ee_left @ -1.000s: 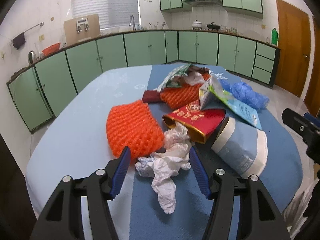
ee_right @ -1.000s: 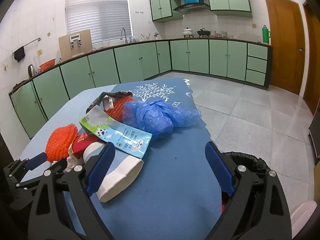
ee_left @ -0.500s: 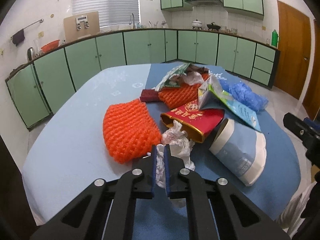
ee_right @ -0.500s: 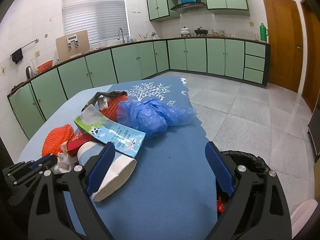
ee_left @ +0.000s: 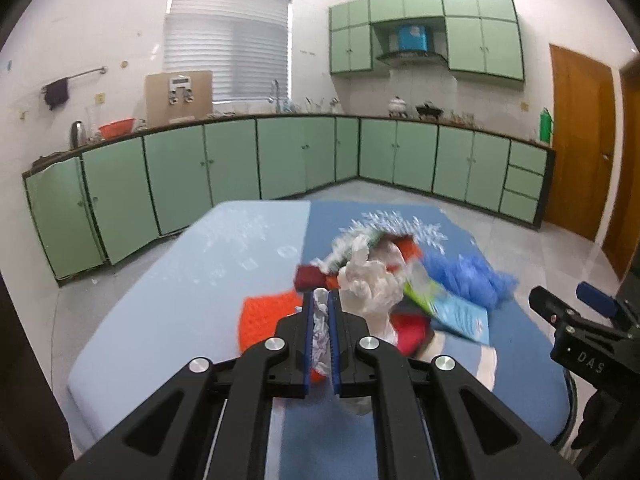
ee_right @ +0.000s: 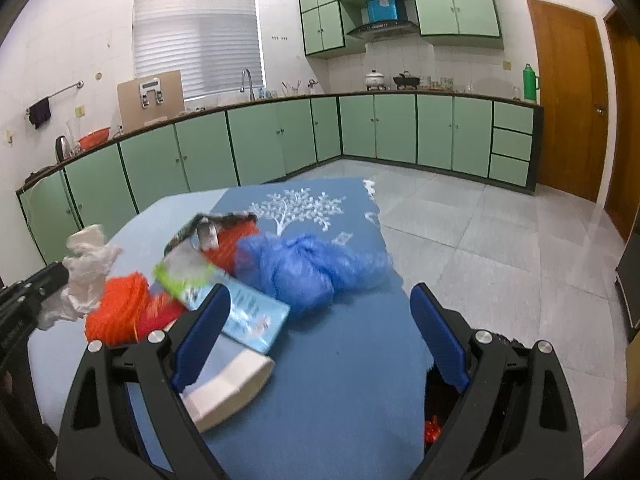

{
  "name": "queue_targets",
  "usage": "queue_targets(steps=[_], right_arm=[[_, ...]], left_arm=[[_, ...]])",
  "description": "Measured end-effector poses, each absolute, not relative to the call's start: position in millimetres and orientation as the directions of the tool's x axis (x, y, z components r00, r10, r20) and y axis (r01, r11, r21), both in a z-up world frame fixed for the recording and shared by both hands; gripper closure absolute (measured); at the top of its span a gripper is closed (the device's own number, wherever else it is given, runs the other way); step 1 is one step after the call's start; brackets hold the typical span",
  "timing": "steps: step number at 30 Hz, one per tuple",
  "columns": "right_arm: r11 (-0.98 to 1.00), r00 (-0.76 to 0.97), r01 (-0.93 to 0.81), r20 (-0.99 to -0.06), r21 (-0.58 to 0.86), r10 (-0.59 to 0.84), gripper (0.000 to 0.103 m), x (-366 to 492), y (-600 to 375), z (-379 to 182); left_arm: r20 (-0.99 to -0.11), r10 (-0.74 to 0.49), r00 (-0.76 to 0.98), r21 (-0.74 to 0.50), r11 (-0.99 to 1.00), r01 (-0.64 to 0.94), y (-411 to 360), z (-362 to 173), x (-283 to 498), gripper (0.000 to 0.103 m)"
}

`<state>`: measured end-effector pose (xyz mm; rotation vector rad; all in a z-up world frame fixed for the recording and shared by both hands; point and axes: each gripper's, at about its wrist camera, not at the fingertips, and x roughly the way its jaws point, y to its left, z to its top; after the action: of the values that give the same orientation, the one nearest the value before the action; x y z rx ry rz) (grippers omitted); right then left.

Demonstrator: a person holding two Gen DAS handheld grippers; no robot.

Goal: Collect trash
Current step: 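Return both tools to the table and grasp the white tissue with the left gripper, then grasp the blue plastic bag with the right gripper, then carry the tissue and blue bag over the bin and release both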

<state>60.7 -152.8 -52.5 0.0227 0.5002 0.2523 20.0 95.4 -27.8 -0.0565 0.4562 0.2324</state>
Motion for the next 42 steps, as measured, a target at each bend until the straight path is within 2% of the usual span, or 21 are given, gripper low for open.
queue_targets(steps=[9, 16, 24, 27, 29, 32, 33, 35, 37, 39, 42], right_arm=[[0.945, 0.825, -0.314, -0.468, 0.088, 0.318, 0.014, 71.4, -123.2, -48.2], [0.956, 0.821, -0.28, -0.496, 0.082, 0.283, 0.015, 96.7, -122.0, -53.2], [0.958, 0.79, -0.278, -0.552, 0.064, 0.266, 0.022, 144.3, -117.0, -65.7], [0.955, 0.762, -0.289, -0.589, 0.064, 0.27, 0.03, 160.3, -113.5, -73.7], [0.952, 0.735, -0.298, -0.62, 0.068, 0.274, 0.047, 168.6, -112.4, -80.0], [0.939, 0.687, -0.326, -0.655, 0.109, 0.315, 0.063, 177.1, -112.3, -87.5], [0.936, 0.683, -0.334, -0.655, 0.114, 0.323, 0.065, 177.4, -111.6, -88.1], [0.928, 0.685, -0.355, -0.643, 0.116, 0.343, 0.08, 175.5, -111.0, -85.2], [0.922, 0.691, -0.368, -0.63, 0.116, 0.355, 0.085, 173.5, -111.2, -80.6], [0.917, 0.691, -0.379, -0.621, 0.123, 0.37, 0.098, 172.8, -112.3, -77.4], [0.913, 0.704, -0.382, -0.594, 0.144, 0.389, 0.101, 170.3, -117.9, -67.6]], left_arm=[[-0.426, 0.246, 0.871, 0.02, 0.965, -0.262, 101.4, -28.6, 34.7, 0.096], [-0.444, 0.252, 0.86, 0.031, 0.963, -0.267, 102.8, -37.1, 49.6, 0.096], [-0.444, 0.243, 0.862, 0.024, 0.965, -0.26, 101.0, -39.1, 70.9, 0.096], [-0.441, 0.246, 0.863, 0.027, 0.965, -0.261, 99.7, -38.6, 76.6, 0.096], [-0.44, 0.246, 0.863, 0.028, 0.965, -0.26, 99.1, -38.4, 80.2, 0.096], [-0.441, 0.245, 0.863, 0.028, 0.965, -0.259, 98.5, -38.5, 85.5, 0.096], [-0.443, 0.243, 0.863, 0.028, 0.966, -0.257, 98.1, -39.0, 86.6, 0.096], [-0.442, 0.241, 0.864, 0.03, 0.967, -0.254, 96.0, -38.3, 88.6, 0.096], [-0.44, 0.237, 0.866, 0.031, 0.968, -0.248, 93.8, -36.9, 89.4, 0.096], [-0.436, 0.232, 0.869, 0.032, 0.97, -0.243, 92.0, -34.6, 90.5, 0.096], [-0.425, 0.225, 0.877, 0.033, 0.972, -0.234, 88.7, -29.7, 90.2, 0.096]])
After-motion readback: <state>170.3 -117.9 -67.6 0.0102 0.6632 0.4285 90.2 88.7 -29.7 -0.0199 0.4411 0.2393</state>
